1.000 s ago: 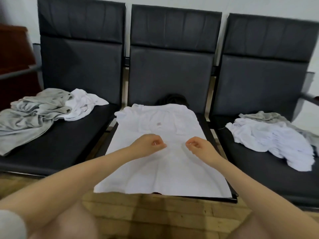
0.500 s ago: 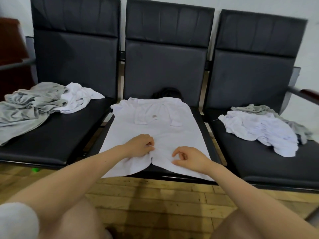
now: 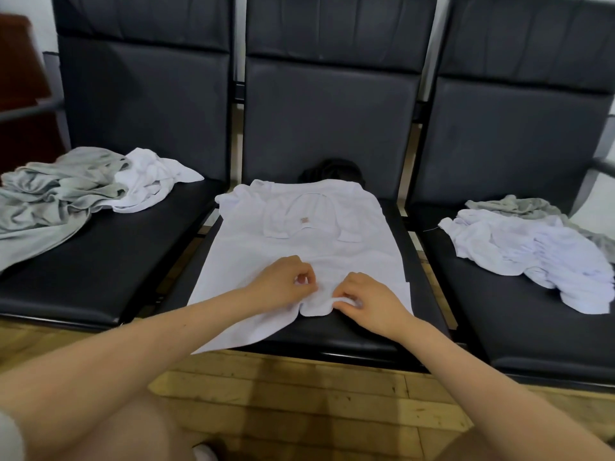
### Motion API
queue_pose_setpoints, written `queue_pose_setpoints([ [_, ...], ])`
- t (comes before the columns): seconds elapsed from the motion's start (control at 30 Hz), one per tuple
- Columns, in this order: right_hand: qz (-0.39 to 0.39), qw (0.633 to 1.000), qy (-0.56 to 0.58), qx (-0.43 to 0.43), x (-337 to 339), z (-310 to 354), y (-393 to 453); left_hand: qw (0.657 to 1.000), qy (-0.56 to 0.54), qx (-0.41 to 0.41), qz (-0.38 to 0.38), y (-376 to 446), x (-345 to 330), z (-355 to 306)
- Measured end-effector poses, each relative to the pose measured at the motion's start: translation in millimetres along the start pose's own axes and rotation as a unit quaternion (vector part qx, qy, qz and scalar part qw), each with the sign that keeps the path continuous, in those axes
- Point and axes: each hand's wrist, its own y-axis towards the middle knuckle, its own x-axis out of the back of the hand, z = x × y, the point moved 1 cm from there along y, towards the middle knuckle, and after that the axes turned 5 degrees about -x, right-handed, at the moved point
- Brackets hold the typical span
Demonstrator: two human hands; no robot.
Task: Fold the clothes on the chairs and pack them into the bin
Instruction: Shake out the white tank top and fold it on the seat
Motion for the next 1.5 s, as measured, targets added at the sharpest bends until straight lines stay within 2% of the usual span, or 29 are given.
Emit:
queue_pose_setpoints([
  [0.07, -0.001, 1.0, 0.012, -0.008, -0.3, -1.6, 2.1, 0.999, 0.026, -0.02, 0.008, -4.9, -1.9, -5.4],
  [0.17, 0.006, 0.992, 0.103, -0.076, 4.9, -4.8, 5.9, 0.999, 0.043, -0.02, 0.008, -13.9, -0.7, -9.1],
  [0.27, -0.002, 0.965, 0.217, -0.148, 13.8, -7.4, 8.4, 0.993, 0.111, -0.029, 0.025, -19.8, -5.2, -9.3],
  [0.4, 0.015, 0.939, 0.293, -0.18, 16.8, -6.5, 6.9, 0.989, 0.141, -0.028, 0.025, -20.4, -8.6, -11.9],
  [0.43, 0.013, 0.942, 0.287, -0.175, 17.2, -5.6, 5.9, 0.993, 0.113, -0.014, 0.019, -19.7, -7.8, -13.0],
  [0.5, 0.002, 0.951, 0.265, -0.157, 20.3, -2.3, 3.2, 0.999, -0.018, 0.039, -0.011, -17.0, -3.2, -13.5],
  [0.57, 0.012, 0.965, 0.225, -0.136, 26.9, 0.1, 0.3, 0.982, -0.159, 0.09, -0.049, -13.5, 4.9, -14.7],
  [0.63, 0.014, 0.977, 0.179, -0.119, 35.0, 1.2, -3.4, 0.97, -0.205, 0.108, -0.073, -12.8, 13.8, -16.5],
  [0.8, -0.063, 0.986, 0.133, -0.079, 51.4, 3.0, -10.4, 0.994, -0.099, 0.015, -0.049, -17.2, 28.0, -16.1],
  [1.17, -0.053, 0.97, 0.224, -0.08, 60.4, 6.5, -21.7, 0.992, -0.022, -0.055, -0.111, -32.6, 39.7, -8.1],
  [1.33, -0.107, 0.96, 0.227, -0.122, 58.9, -4.6, -24.3, 0.991, 0.019, -0.041, -0.125, -39.8, 38.6, 0.0],
  [1.5, -0.222, 0.939, 0.201, -0.168, 66.2, -17.3, -25.7, 0.98, 0.149, -0.001, -0.133, -48.9, 65.0, 13.3],
])
